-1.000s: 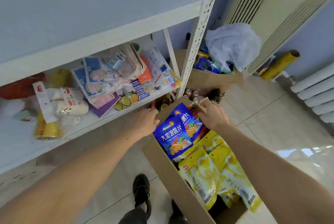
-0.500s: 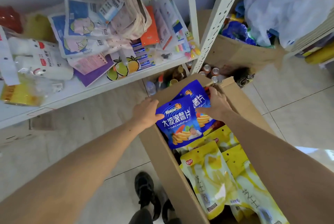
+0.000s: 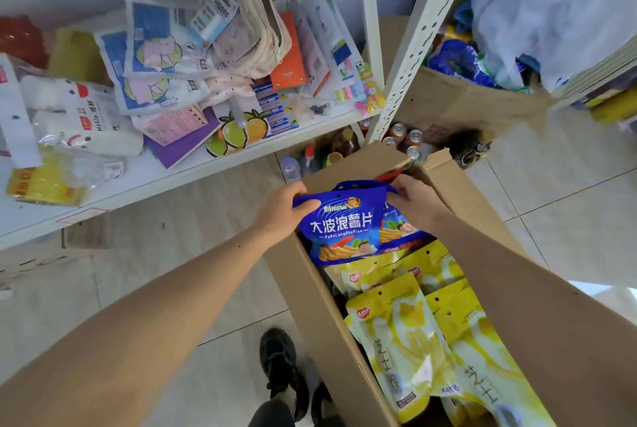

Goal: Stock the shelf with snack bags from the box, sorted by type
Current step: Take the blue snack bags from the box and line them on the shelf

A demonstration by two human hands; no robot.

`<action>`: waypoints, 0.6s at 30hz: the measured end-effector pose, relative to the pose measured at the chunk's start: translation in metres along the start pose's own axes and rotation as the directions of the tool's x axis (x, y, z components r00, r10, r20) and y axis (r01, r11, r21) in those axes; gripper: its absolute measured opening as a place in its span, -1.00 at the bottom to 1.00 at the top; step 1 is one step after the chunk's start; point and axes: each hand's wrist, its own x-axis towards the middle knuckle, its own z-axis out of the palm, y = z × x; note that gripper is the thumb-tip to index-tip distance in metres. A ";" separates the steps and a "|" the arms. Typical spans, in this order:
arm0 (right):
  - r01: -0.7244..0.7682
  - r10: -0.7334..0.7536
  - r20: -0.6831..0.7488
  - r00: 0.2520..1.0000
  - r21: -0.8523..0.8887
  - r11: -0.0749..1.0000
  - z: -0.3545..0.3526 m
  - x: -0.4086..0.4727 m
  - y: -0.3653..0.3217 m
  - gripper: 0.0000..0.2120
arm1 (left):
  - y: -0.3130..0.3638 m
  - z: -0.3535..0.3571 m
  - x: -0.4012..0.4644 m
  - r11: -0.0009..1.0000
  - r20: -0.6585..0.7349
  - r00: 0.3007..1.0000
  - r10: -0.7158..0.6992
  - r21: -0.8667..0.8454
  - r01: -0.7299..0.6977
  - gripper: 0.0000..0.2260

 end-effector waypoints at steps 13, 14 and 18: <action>0.189 -0.190 -0.028 0.981 0.325 0.927 -0.125 -0.105 -0.102 -0.90 | 0.112 -0.105 -0.063 0.837 -0.320 0.940 -0.115 -0.541 -0.081 -0.84; 0.199 -0.202 -0.032 0.979 0.367 0.908 -0.133 -0.115 -0.115 -0.92 | 0.123 -0.117 -0.070 0.829 -0.340 0.934 -0.114 -0.550 -0.099 -0.84; 0.249 -0.261 -0.037 0.965 0.452 0.856 -0.154 -0.156 -0.164 -0.85 | 0.159 -0.160 -0.101 0.855 -0.437 0.894 -0.098 -0.497 -0.149 -0.82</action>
